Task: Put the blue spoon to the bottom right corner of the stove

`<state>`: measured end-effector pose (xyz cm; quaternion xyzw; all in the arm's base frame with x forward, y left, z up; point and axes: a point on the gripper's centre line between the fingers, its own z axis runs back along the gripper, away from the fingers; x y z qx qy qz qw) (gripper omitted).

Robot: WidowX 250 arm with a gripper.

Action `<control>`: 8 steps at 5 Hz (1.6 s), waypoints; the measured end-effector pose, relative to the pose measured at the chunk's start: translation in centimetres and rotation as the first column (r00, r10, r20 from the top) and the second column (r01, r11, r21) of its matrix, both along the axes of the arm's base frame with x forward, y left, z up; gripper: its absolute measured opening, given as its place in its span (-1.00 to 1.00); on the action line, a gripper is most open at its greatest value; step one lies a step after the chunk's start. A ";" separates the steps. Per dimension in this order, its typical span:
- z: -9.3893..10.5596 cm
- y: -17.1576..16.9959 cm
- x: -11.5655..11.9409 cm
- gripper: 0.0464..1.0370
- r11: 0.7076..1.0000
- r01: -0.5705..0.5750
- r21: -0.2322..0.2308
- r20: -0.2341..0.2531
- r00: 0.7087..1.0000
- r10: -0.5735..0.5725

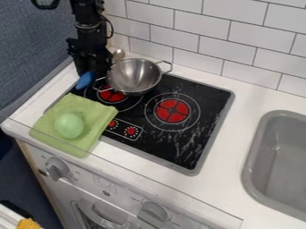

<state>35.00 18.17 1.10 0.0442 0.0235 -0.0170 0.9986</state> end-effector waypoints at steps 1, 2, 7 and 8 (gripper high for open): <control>0.4 0.1 -0.8 -0.24 1.000 0.002 0.022 -0.014 1.000 -0.002; 2.7 0.4 -1.7 -0.24 0.996 -0.033 0.077 -0.008 0.999 0.034; 7.3 -19.1 -3.6 -0.24 0.998 0.036 0.052 0.078 0.996 -0.040; 6.8 -23.8 -4.5 -0.24 1.000 -0.017 0.017 0.078 0.997 0.016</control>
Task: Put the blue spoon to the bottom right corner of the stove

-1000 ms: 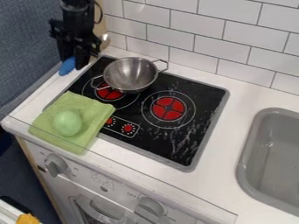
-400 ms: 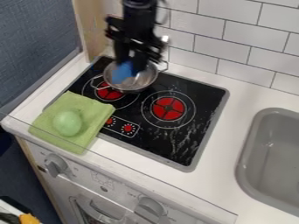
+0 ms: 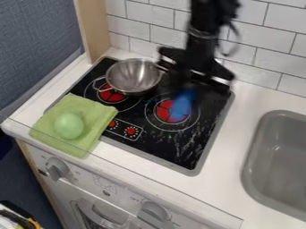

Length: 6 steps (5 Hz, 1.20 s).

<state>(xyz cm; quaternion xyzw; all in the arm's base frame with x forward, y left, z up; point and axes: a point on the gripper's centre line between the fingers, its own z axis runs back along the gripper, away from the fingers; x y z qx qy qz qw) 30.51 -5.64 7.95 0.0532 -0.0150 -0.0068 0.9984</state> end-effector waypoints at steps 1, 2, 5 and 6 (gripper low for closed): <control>-2.2 -1.0 -0.9 -0.24 0.999 -0.036 -0.015 -0.056 0.998 0.035; -4.0 -1.4 -1.9 -0.24 0.998 -0.056 -0.018 -0.102 0.993 0.054; -6.6 -0.1 -4.7 -0.24 0.997 -0.067 0.026 -0.138 0.988 0.070; -6.8 -0.3 -4.9 -0.11 0.998 -0.069 0.013 -0.139 0.988 0.070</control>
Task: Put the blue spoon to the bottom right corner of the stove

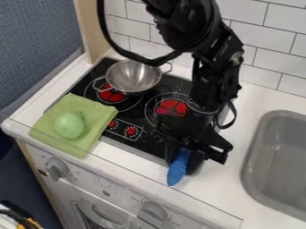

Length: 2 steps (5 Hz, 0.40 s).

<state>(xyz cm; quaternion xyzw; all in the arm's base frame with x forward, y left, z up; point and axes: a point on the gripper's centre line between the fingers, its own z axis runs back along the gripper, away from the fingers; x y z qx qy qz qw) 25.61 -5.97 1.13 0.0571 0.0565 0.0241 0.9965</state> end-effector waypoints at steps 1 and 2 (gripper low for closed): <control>-0.1 -0.1 0.0 0.52 1.000 -0.004 -0.013 0.004 1.000 0.004; -0.2 -0.3 -0.1 0.95 1.000 0.012 -0.023 -0.001 1.000 -0.012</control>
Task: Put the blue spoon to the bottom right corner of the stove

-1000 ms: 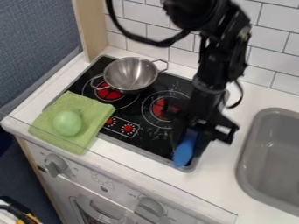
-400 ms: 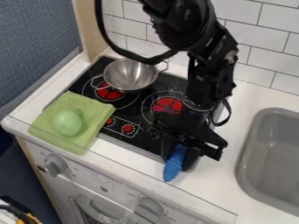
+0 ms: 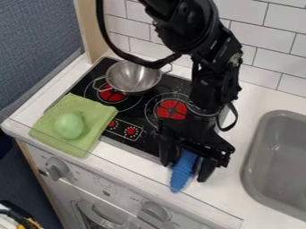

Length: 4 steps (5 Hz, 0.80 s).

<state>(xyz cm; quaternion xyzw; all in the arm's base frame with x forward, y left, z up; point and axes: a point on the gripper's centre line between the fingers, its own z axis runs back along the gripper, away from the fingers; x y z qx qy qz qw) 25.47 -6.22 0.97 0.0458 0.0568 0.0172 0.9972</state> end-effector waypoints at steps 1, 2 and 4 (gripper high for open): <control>1.9 0.0 0.3 0.95 1.000 0.006 -0.017 0.060 0.998 -0.005; 3.9 0.6 0.0 0.93 1.000 0.007 -0.026 0.125 0.992 -0.004; 4.4 1.8 0.0 0.93 0.998 0.057 0.028 0.132 0.989 -0.060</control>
